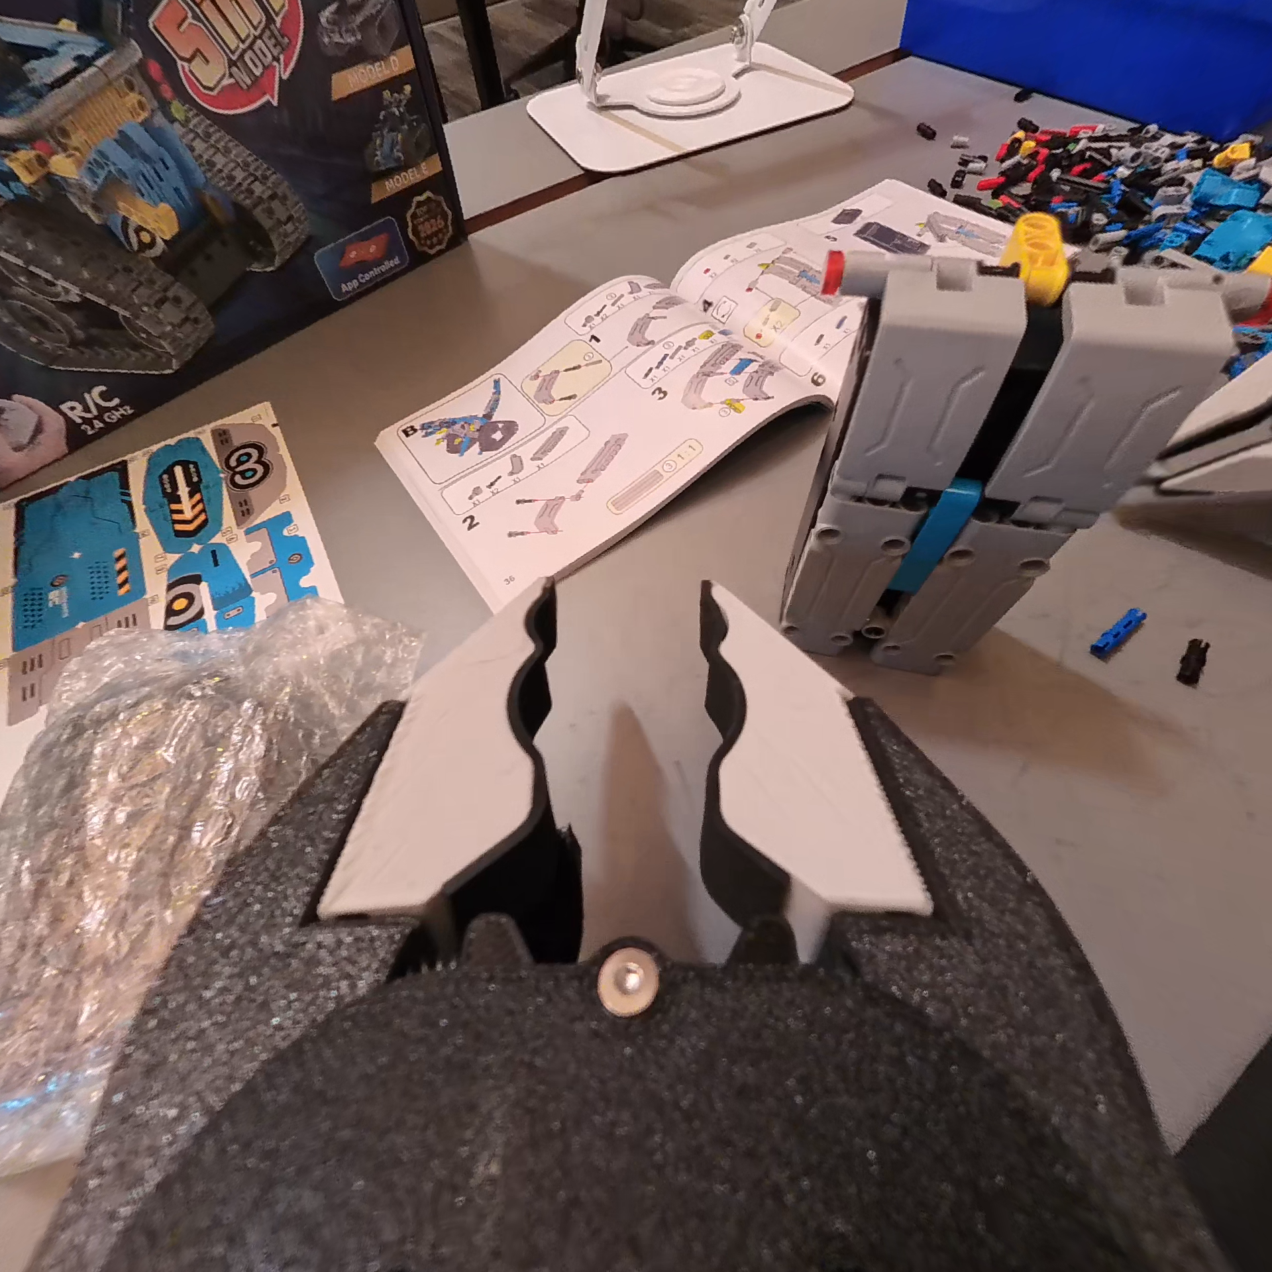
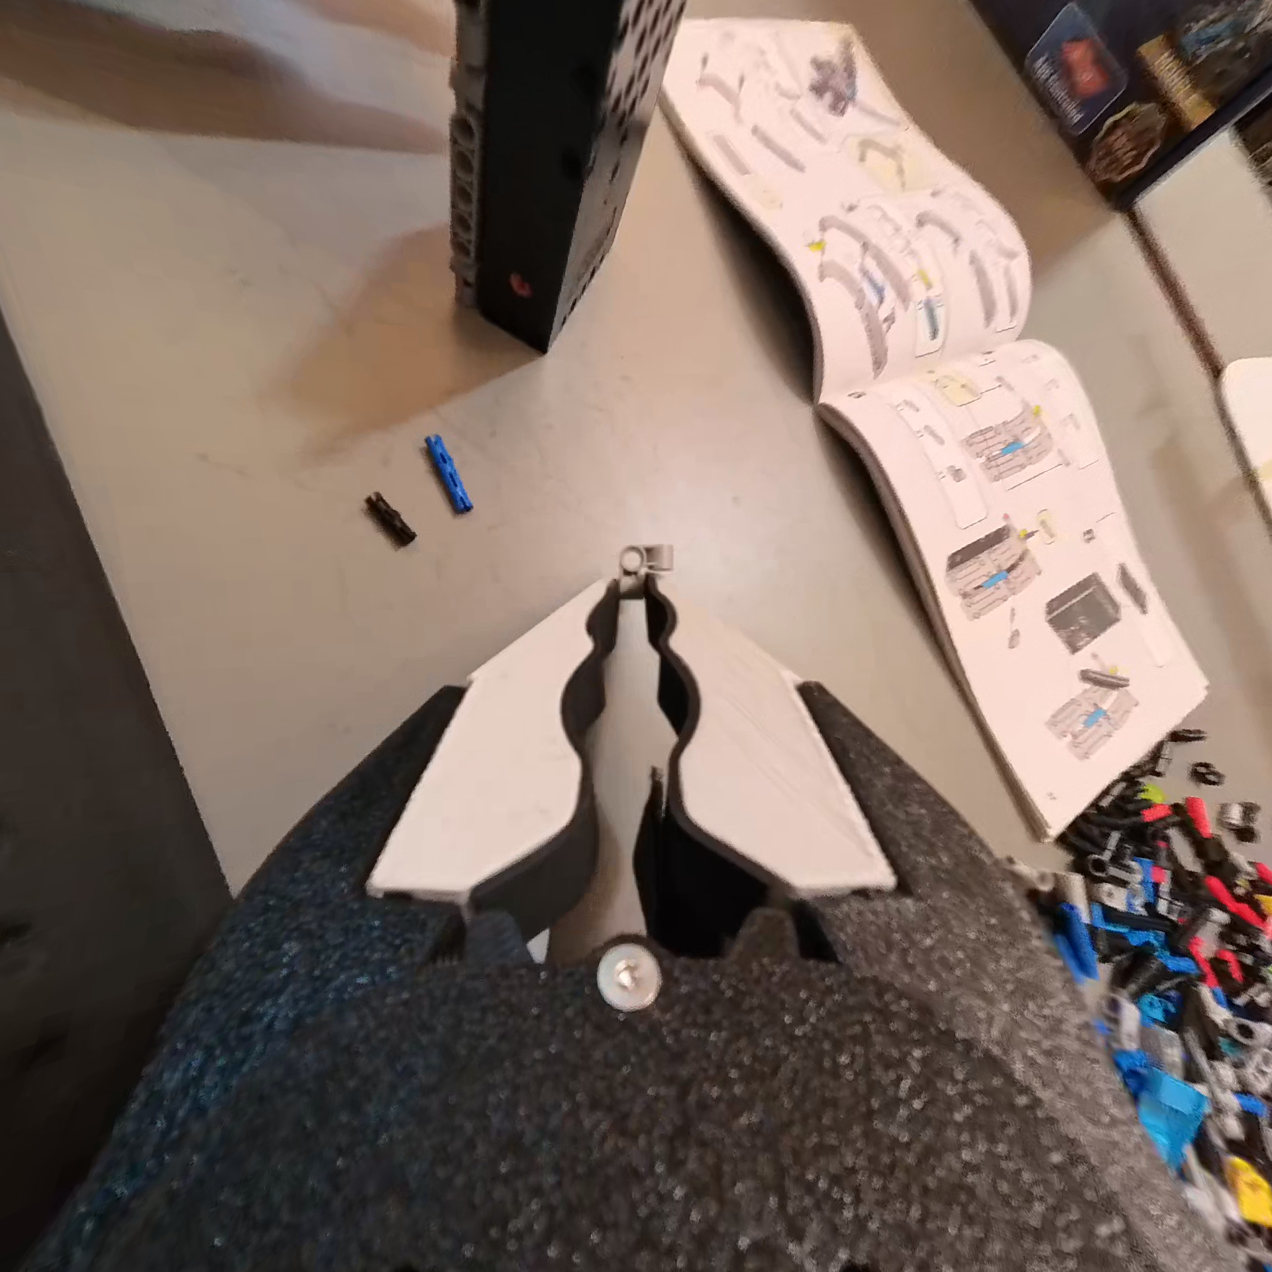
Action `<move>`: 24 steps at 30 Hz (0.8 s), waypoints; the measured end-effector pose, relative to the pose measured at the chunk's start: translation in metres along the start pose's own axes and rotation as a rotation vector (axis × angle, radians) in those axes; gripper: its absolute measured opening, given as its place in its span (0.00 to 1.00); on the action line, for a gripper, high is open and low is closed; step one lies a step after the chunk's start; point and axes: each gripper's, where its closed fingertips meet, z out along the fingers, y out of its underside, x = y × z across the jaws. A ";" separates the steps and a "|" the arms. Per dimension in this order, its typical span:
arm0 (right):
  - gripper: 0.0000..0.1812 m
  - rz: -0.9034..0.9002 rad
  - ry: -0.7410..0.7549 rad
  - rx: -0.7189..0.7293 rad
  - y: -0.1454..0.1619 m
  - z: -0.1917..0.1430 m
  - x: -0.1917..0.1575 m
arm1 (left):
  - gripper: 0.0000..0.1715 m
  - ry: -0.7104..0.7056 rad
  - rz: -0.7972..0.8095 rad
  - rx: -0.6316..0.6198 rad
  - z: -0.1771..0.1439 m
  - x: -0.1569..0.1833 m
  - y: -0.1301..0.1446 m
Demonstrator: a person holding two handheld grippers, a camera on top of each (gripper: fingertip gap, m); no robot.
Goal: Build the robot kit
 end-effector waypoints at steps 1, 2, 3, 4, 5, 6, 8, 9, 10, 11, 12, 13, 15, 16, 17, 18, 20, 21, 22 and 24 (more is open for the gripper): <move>0.03 -0.004 0.023 0.032 -0.006 -0.005 0.002 | 0.24 -0.007 0.007 0.003 0.000 0.000 -0.001; 0.03 -0.001 0.035 0.065 -0.010 -0.009 0.003 | 0.24 -0.011 0.012 0.006 -0.001 -0.001 -0.001; 0.03 0.011 0.031 0.086 -0.013 -0.012 0.002 | 0.24 -0.014 0.014 0.010 -0.001 0.000 -0.001; 0.03 0.026 0.011 0.084 -0.011 -0.012 -0.001 | 0.24 -0.017 0.014 0.014 -0.002 0.000 -0.002; 0.03 0.037 -0.007 0.064 -0.007 -0.011 -0.004 | 0.23 -0.016 0.014 0.017 -0.002 0.001 -0.003; 0.03 0.039 -0.012 0.046 -0.004 -0.011 -0.005 | 0.23 -0.016 0.016 0.020 -0.003 0.002 -0.003; 0.03 0.034 -0.033 0.033 -0.001 -0.010 -0.011 | 0.23 -0.026 0.035 0.024 -0.004 0.003 -0.005; 0.03 0.030 -0.041 0.028 0.000 -0.010 -0.014 | 0.23 -0.033 0.048 0.029 -0.005 0.003 -0.006; 0.03 0.025 -0.047 0.024 0.000 -0.009 -0.016 | 0.23 -0.038 0.060 0.035 -0.006 0.004 -0.007; 0.03 0.020 -0.056 0.016 0.001 -0.008 -0.019 | 0.23 -0.040 0.072 0.041 -0.006 0.004 -0.008; 0.03 0.021 -0.076 0.001 0.004 -0.006 -0.024 | 0.23 -0.042 0.084 0.046 -0.007 0.005 -0.009; 0.03 0.029 -0.103 -0.022 0.007 -0.004 -0.029 | 0.23 -0.044 0.097 0.051 -0.008 0.006 -0.009; 0.03 0.043 -0.116 -0.038 0.008 -0.003 -0.032 | 0.22 -0.051 0.118 0.059 -0.008 0.006 -0.010; 0.03 0.051 -0.121 -0.039 0.009 -0.002 -0.033 | 0.22 -0.051 0.123 0.059 -0.008 0.007 -0.010; 0.03 0.061 -0.126 -0.038 0.009 -0.003 -0.033 | 0.22 -0.050 0.126 0.060 -0.008 0.007 -0.010; 0.03 0.074 -0.134 -0.037 0.009 -0.002 -0.033 | 0.22 -0.051 0.129 0.062 -0.008 0.008 -0.011; 0.03 0.099 -0.151 -0.035 0.010 -0.002 -0.033 | 0.22 -0.055 0.131 0.067 -0.009 0.007 -0.012; 0.04 0.110 -0.158 -0.035 0.010 -0.002 -0.033 | 0.22 -0.054 0.129 0.069 -0.009 0.007 -0.012; 0.04 0.119 -0.164 -0.034 0.010 -0.002 -0.033 | 0.22 -0.053 0.128 0.069 -0.009 0.007 -0.012; 0.04 0.137 -0.174 -0.031 0.010 -0.002 -0.033 | 0.22 -0.050 0.128 0.068 -0.009 0.008 -0.011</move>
